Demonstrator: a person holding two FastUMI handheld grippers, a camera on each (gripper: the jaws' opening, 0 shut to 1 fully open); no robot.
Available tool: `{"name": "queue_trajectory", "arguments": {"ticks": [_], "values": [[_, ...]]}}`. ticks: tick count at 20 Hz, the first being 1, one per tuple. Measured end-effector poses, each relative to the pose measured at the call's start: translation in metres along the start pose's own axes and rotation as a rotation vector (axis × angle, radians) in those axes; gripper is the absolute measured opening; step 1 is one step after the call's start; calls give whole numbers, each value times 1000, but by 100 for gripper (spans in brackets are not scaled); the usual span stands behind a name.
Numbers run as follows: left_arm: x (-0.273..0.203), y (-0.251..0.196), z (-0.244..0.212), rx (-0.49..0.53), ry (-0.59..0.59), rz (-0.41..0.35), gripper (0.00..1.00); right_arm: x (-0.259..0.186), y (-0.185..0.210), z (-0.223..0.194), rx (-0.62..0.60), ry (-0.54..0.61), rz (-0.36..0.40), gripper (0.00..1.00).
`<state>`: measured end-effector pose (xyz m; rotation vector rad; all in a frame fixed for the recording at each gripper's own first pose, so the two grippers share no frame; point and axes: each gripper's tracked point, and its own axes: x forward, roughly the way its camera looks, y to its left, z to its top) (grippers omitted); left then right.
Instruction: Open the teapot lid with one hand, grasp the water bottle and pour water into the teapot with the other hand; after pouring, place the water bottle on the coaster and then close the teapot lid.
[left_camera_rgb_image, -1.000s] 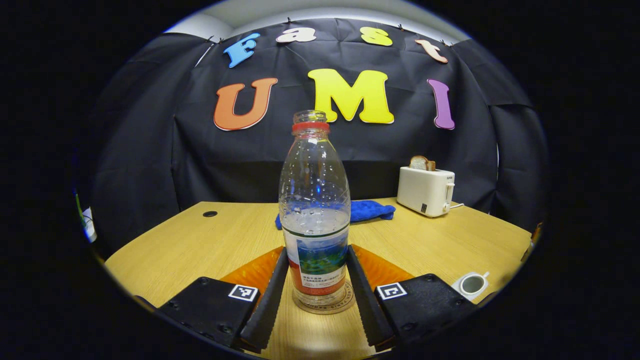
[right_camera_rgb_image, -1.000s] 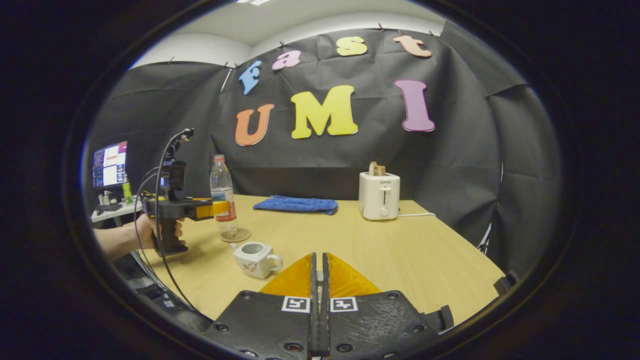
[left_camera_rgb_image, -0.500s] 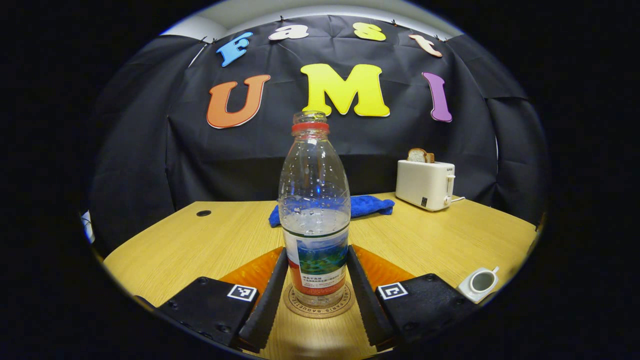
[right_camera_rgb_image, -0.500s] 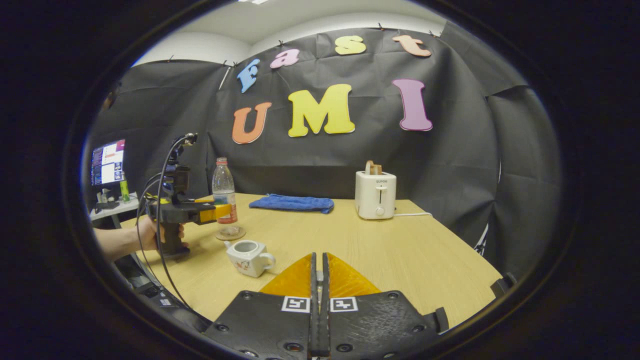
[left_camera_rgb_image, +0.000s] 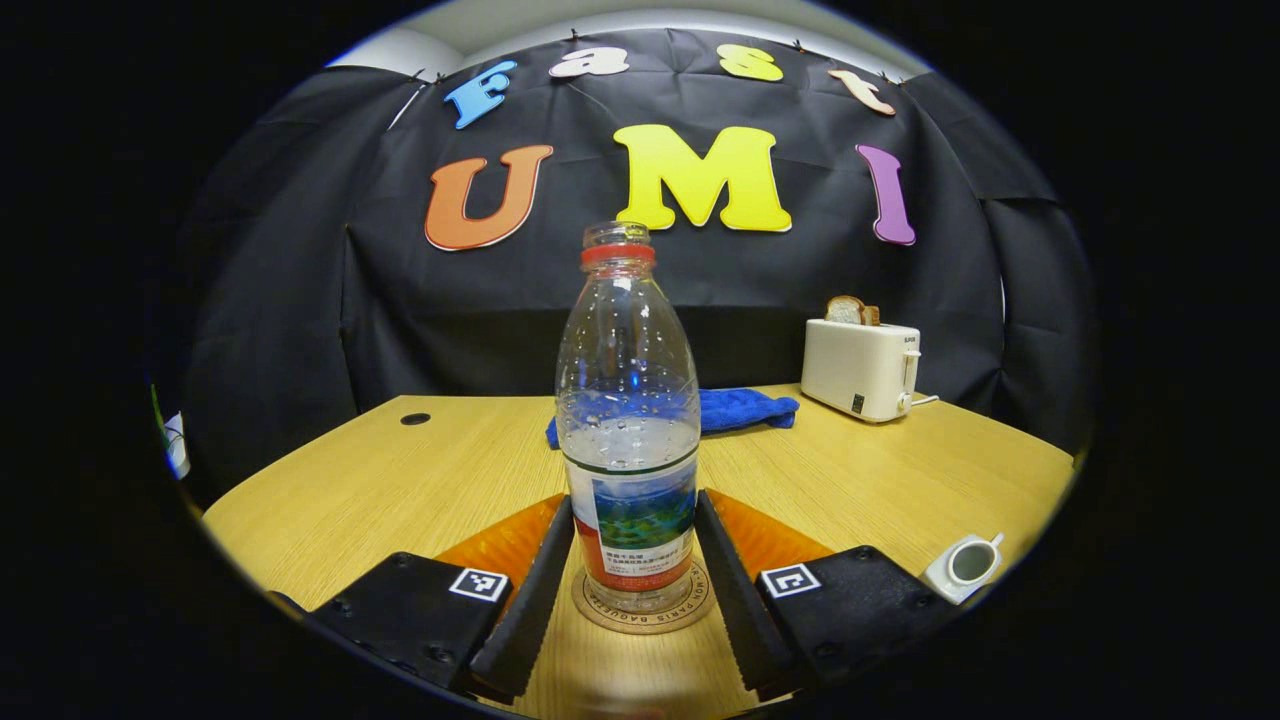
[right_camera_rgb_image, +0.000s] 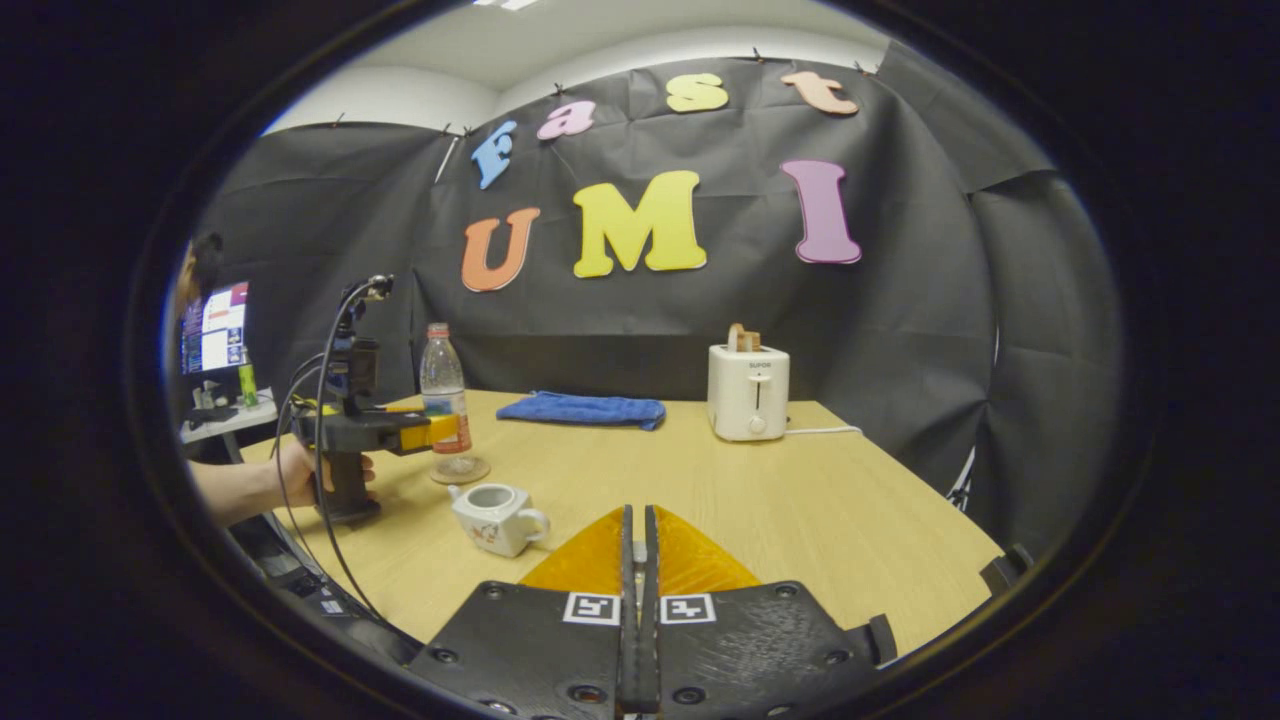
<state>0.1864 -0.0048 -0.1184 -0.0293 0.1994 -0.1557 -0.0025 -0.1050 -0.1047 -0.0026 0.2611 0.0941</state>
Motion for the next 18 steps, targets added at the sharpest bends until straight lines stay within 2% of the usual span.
{"name": "queue_trajectory", "arguments": {"ticks": [2,4,11,14,18], "values": [[-1,-4,0,-4,-1,-20,80,-1,-1,2,0,-6,-4,0],[-4,-5,0,-3,6,-28,99,0,-1,3,2,-8,-3,0],[-28,-8,-4,42,38,-46,99,3,15,5,-9,-7,30,0],[-56,6,-2,76,36,-18,100,12,28,15,-13,-21,55,0],[-103,29,1,13,13,59,100,29,54,31,-22,-50,108,0]]}}
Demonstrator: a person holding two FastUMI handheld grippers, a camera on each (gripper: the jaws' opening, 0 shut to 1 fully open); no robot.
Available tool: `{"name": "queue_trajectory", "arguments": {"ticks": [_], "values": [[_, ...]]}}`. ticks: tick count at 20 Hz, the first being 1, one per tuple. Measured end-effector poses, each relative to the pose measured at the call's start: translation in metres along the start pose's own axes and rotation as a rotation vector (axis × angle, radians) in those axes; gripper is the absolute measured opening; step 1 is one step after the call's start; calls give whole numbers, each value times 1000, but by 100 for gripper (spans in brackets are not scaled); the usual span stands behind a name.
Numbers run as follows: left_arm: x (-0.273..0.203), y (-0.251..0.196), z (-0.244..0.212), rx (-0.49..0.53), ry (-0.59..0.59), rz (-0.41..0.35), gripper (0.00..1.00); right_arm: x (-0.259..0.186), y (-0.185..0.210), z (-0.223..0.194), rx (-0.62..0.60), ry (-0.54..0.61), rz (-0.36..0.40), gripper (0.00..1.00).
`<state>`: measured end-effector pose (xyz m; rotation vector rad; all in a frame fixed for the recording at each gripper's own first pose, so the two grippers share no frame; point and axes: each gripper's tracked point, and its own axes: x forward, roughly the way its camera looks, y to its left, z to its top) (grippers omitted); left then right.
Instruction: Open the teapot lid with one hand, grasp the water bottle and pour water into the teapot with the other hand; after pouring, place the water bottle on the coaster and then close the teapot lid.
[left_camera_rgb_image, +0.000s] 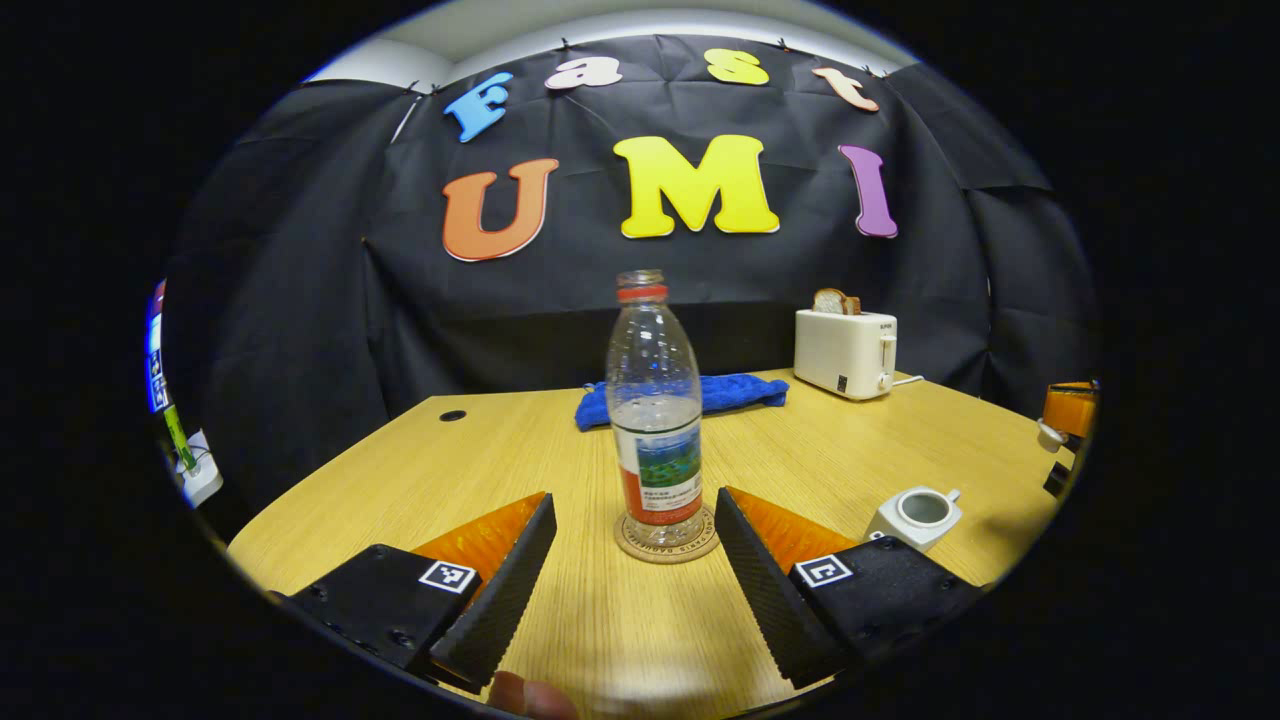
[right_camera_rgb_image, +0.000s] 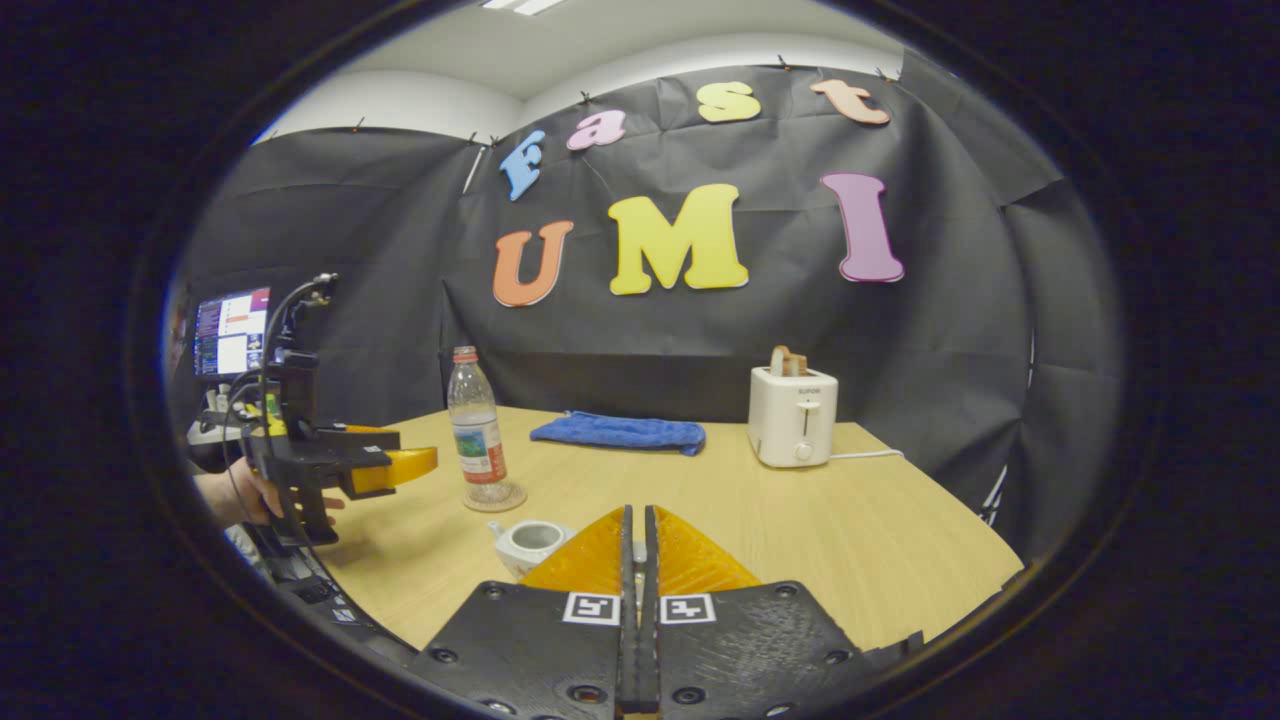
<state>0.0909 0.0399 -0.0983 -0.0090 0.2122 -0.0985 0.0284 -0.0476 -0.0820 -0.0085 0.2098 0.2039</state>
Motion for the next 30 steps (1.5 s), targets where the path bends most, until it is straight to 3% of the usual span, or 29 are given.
{"name": "queue_trajectory", "arguments": {"ticks": [5,10,14,30], "values": [[-57,37,6,-4,-58,130,99,33,36,4,-1,-25,98,0],[-100,57,1,-76,-94,187,99,64,59,-2,-36,-21,147,0],[-115,72,7,-68,-115,228,99,79,72,-9,-55,-13,172,0],[-122,66,18,-47,-124,209,99,97,82,-36,-59,23,192,0]]}}
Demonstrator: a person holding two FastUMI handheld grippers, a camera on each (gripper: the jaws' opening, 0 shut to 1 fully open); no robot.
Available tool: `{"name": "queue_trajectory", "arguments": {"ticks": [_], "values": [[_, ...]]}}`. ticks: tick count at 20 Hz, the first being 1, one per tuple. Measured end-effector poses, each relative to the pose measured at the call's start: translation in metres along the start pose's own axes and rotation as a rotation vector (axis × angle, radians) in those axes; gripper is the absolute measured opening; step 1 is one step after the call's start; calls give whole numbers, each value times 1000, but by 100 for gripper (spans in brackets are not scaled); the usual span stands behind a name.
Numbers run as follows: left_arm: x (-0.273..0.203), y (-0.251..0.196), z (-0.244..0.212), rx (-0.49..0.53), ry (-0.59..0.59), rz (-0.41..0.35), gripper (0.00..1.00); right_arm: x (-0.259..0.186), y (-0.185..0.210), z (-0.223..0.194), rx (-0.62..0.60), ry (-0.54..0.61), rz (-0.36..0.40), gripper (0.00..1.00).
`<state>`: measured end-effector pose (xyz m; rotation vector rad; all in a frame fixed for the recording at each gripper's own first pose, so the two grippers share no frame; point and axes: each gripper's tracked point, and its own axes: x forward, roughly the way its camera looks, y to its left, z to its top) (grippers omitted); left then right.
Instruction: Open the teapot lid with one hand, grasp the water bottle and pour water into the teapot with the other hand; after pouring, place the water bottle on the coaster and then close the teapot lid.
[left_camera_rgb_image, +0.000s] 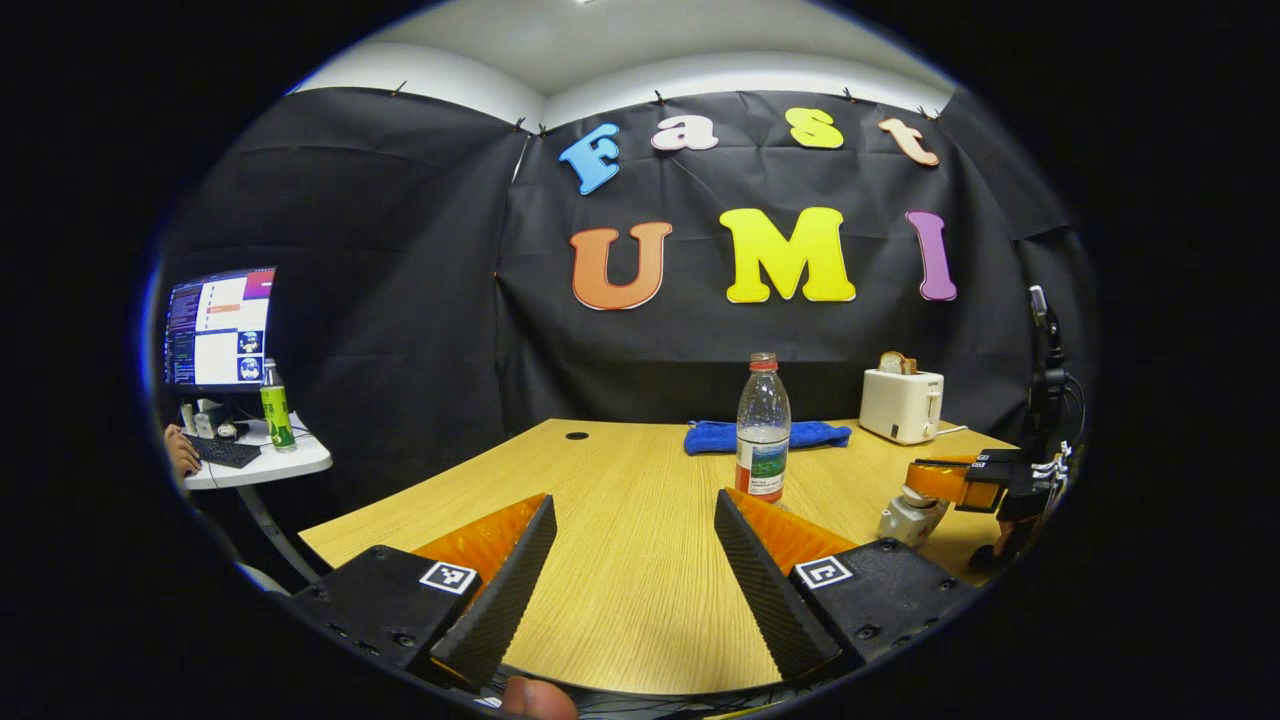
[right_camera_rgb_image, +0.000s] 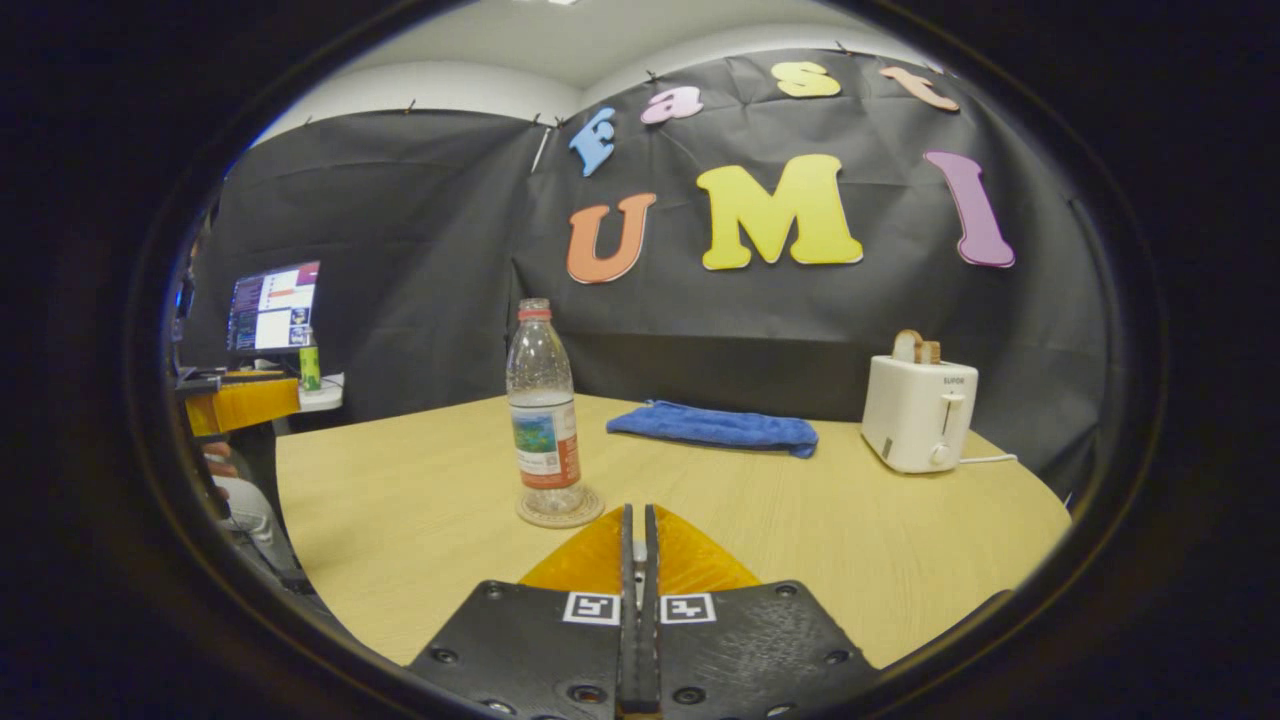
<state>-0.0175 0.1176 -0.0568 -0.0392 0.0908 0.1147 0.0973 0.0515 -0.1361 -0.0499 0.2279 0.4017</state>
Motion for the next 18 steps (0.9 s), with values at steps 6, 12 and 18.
{"name": "queue_trajectory", "arguments": {"ticks": [6,12,18], "values": [[3,-10,10,-13,-24,-18,99,-4,-1,-3,5,-7,-8,0],[3,-23,20,-27,-47,-42,99,-3,-2,-12,-2,13,-26,0],[4,-49,40,-110,-88,-61,99,-10,0,-6,16,10,-47,17]]}}
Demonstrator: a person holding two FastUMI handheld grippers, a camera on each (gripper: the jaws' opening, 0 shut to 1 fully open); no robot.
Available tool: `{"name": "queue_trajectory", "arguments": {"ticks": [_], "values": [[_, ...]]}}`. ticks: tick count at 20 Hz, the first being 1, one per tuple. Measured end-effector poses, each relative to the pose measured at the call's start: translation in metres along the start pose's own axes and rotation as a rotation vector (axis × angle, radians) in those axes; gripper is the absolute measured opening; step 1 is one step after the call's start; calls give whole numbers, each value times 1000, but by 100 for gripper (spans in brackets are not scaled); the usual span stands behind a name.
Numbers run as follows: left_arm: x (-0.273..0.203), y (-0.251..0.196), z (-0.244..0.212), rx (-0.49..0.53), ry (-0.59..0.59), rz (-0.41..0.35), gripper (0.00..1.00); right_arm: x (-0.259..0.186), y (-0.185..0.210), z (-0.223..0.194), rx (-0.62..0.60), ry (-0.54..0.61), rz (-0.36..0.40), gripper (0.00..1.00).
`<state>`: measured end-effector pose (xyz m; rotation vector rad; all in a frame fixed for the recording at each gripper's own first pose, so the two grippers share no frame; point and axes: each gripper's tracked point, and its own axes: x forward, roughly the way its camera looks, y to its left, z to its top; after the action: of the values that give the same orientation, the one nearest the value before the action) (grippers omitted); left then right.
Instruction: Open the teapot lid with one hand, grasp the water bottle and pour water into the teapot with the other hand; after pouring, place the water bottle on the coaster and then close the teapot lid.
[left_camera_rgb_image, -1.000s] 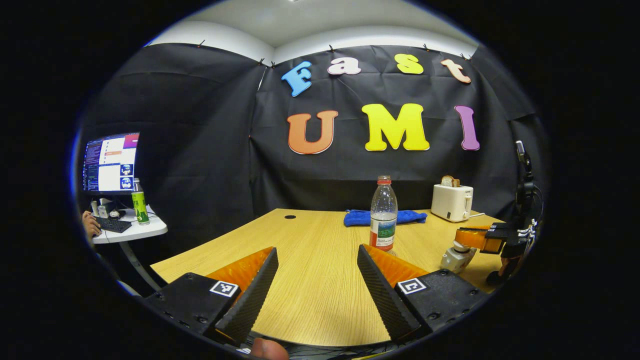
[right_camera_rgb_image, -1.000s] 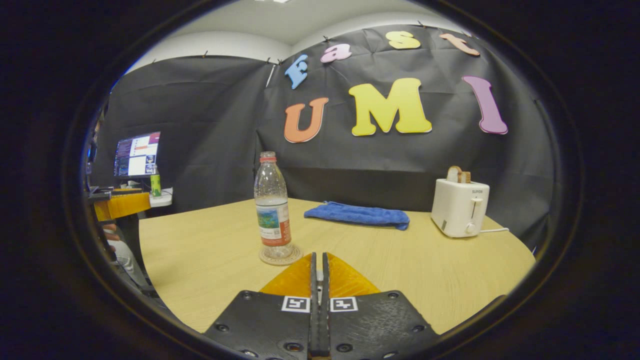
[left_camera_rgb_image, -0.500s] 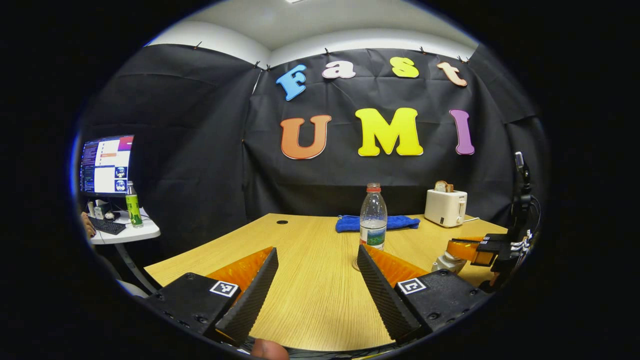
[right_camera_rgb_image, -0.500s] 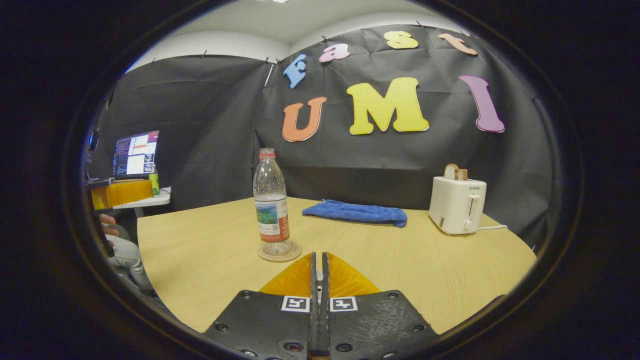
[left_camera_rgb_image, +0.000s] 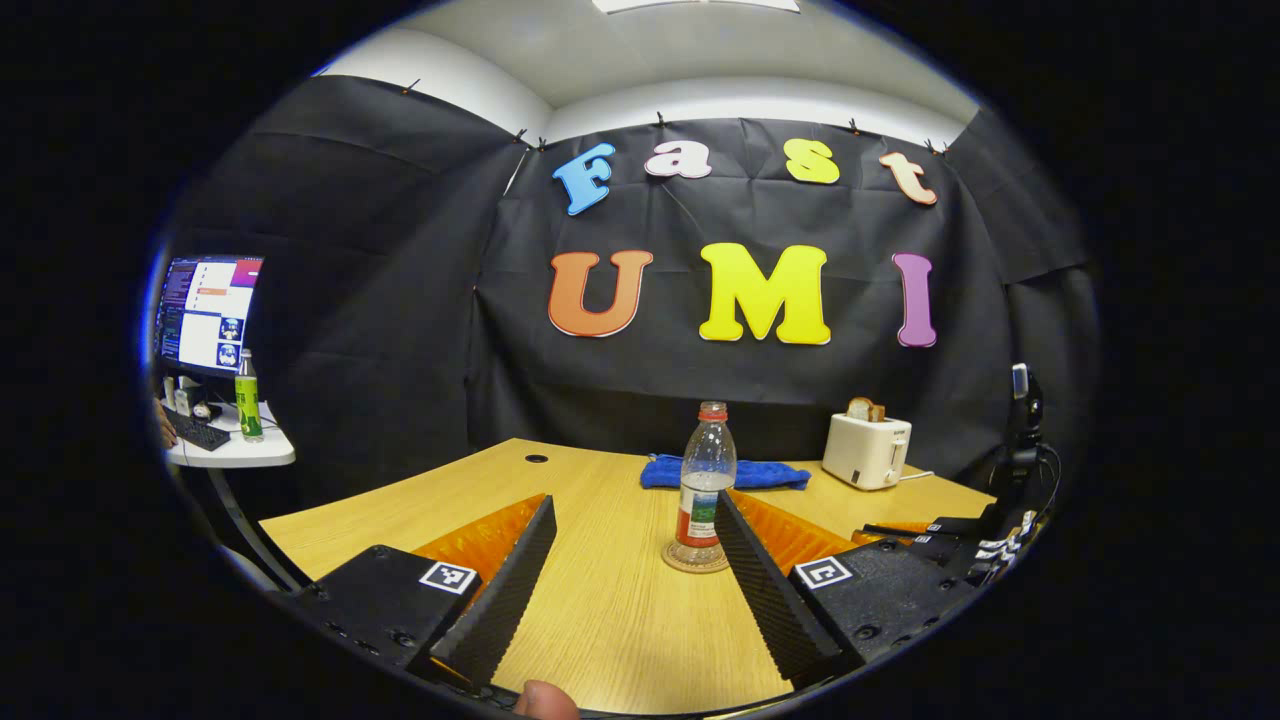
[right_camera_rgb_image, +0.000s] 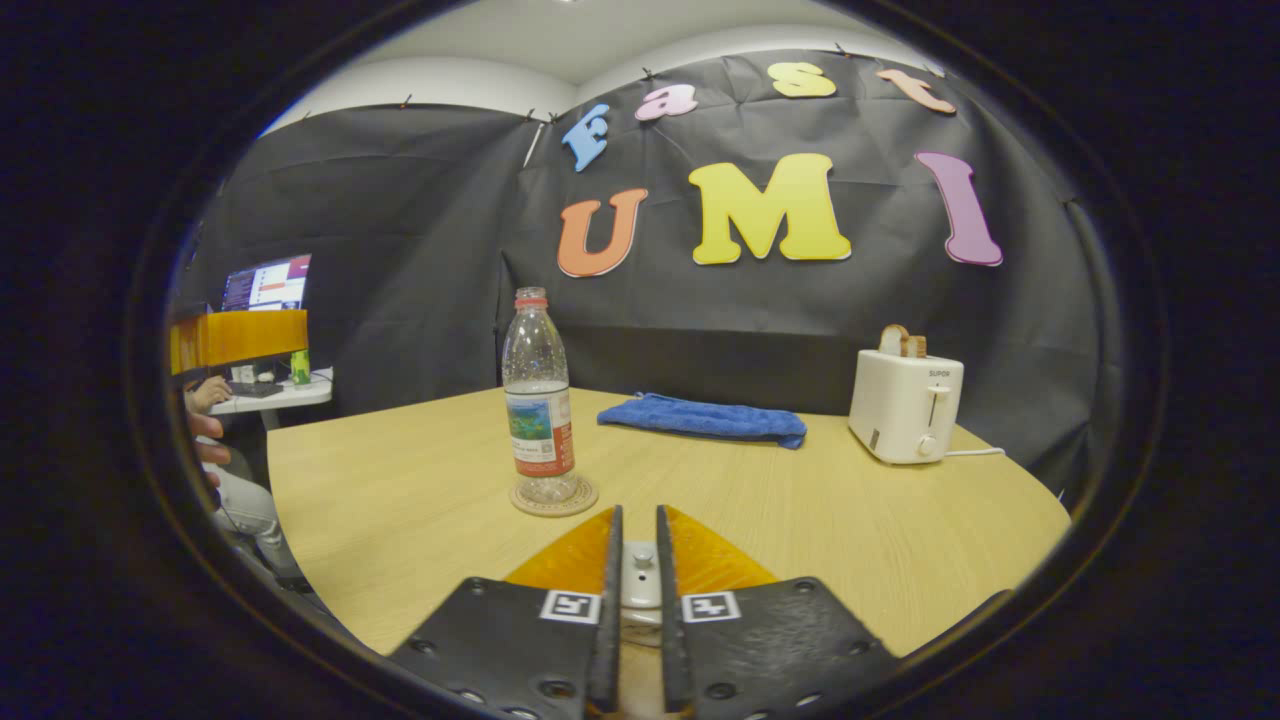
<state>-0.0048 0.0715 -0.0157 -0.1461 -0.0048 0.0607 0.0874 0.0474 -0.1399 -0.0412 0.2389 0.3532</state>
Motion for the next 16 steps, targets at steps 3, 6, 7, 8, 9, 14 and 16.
{"name": "queue_trajectory", "arguments": {"ticks": [3,6,7,8,9,14,16], "values": [[3,-14,-1,-23,11,-9,100,-14,-5,12,77,-25,-41,60],[6,-39,-9,-40,35,-69,99,-45,-19,30,61,-72,-133,89],[6,-44,-13,-27,46,-74,99,-60,-25,39,51,-101,-174,91],[4,-47,-14,-20,52,-79,99,-72,-29,47,38,-121,-213,95],[0,-48,-12,-17,47,-74,99,-84,-32,52,17,-130,-248,93],[-13,-55,20,30,-50,-101,99,-131,-25,86,-36,-191,-320,94],[-24,-52,26,69,-80,-85,99,-144,-23,96,-29,-214,-341,96]]}}
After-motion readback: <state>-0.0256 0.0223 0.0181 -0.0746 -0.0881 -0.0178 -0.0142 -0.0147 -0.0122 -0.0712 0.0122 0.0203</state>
